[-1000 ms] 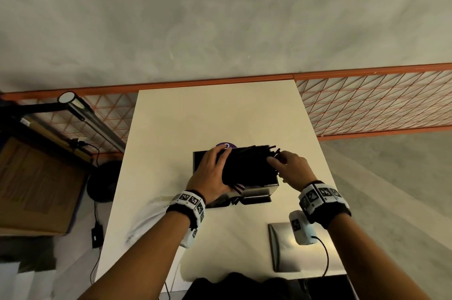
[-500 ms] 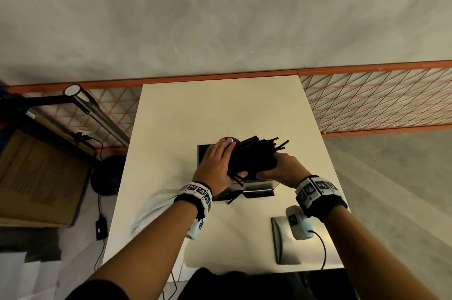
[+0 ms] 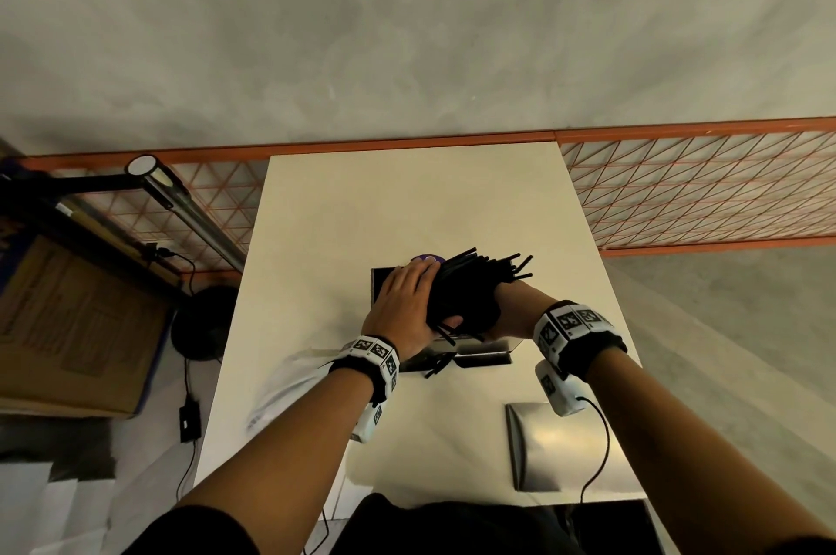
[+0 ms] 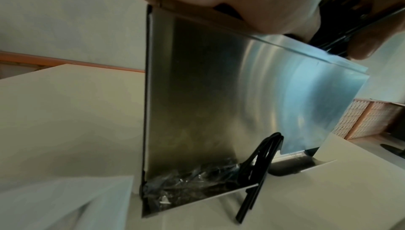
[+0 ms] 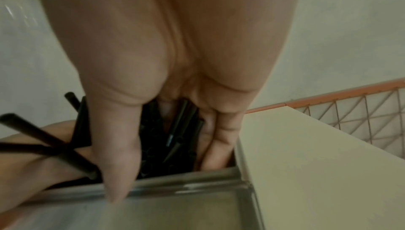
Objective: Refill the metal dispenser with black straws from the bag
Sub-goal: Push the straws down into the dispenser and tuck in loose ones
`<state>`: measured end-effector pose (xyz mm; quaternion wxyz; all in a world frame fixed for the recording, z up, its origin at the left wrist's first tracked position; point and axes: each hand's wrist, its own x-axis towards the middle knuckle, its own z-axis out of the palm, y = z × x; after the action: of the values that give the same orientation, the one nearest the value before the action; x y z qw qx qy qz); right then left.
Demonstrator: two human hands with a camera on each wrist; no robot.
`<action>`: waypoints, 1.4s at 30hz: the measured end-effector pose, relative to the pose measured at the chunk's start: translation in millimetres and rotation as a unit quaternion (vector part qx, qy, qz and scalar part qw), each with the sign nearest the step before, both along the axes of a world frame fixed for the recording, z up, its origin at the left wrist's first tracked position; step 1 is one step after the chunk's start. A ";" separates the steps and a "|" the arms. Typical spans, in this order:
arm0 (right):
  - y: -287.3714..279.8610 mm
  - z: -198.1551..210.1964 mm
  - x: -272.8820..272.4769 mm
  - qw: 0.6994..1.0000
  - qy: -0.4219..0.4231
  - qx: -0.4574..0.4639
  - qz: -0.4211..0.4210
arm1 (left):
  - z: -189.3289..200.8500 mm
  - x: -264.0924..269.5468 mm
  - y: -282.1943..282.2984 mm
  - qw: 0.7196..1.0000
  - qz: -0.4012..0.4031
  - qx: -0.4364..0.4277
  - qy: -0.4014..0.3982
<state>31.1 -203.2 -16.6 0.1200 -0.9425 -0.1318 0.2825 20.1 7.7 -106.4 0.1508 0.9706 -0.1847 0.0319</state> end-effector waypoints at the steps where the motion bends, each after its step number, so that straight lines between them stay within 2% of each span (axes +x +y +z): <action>1: 0.6 -0.8 0.2 1.000 -0.011 0.003 0.005 | -0.1 -0.1 -0.1 1.000 0.001 -0.001 0.004; 8: 5.1 3.1 -0.4 0.999 -0.036 0.012 0.039 | -1.9 -0.5 0.1 1.000 0.000 0.000 -0.001; 14: 5.4 -6.2 0.1 0.998 -0.014 0.040 0.039 | -1.1 -1.4 0.0 1.000 -0.004 0.005 -0.002; 24: -3.4 -26.4 19.1 0.998 0.047 0.022 0.048 | 0.0 -1.0 0.2 1.000 -0.001 -0.005 0.018; 30: -12.0 -52.3 26.7 0.998 0.056 0.029 0.031 | 2.0 -1.6 0.0 1.000 -0.001 -0.012 0.019; 35: -7.1 -48.6 24.8 0.995 0.089 0.041 -0.009 | 3.8 -3.3 0.7 0.999 -0.013 -0.033 0.024; 42: -0.5 -42.7 25.5 0.993 0.107 0.054 -0.009 | 3.4 -2.9 3.1 0.997 -0.034 -0.055 0.037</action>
<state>56.6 -203.7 -59.3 0.1864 -0.9000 -0.1250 0.3736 17.2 10.8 -103.0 0.2114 0.9546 -0.2098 0.0008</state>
